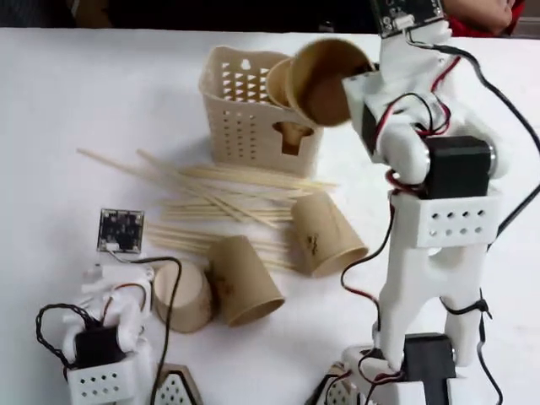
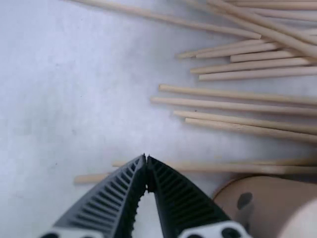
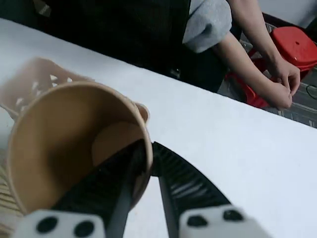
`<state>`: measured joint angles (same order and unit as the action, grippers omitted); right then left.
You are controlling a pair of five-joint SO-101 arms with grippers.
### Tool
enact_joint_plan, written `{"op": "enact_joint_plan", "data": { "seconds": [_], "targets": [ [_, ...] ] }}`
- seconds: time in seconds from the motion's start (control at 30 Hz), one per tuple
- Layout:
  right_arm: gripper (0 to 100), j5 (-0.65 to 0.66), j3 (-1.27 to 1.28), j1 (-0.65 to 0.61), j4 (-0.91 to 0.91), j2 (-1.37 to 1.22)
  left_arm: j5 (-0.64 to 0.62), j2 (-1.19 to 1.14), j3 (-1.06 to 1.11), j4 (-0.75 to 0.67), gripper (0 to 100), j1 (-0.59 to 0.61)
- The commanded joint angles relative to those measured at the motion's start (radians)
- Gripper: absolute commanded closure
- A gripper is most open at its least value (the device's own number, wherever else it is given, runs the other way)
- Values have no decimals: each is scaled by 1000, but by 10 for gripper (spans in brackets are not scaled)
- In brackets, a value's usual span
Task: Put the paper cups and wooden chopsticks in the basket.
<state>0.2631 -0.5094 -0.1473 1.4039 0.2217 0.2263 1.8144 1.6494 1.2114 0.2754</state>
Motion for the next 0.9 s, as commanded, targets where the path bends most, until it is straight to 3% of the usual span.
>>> {"op": "enact_joint_plan", "data": {
  "seconds": [0.0,0.43,0.87],
  "targets": [
    [978,-49,-37,-47,-77,15,12,8,-41,-15,976,8],
    [978,-95,-44,-70,-220,-170,12,8,-41,-14,976,8],
    [974,-97,-44,-47,-213,-278,12,8,-52,-17,976,8]
  ]
}}
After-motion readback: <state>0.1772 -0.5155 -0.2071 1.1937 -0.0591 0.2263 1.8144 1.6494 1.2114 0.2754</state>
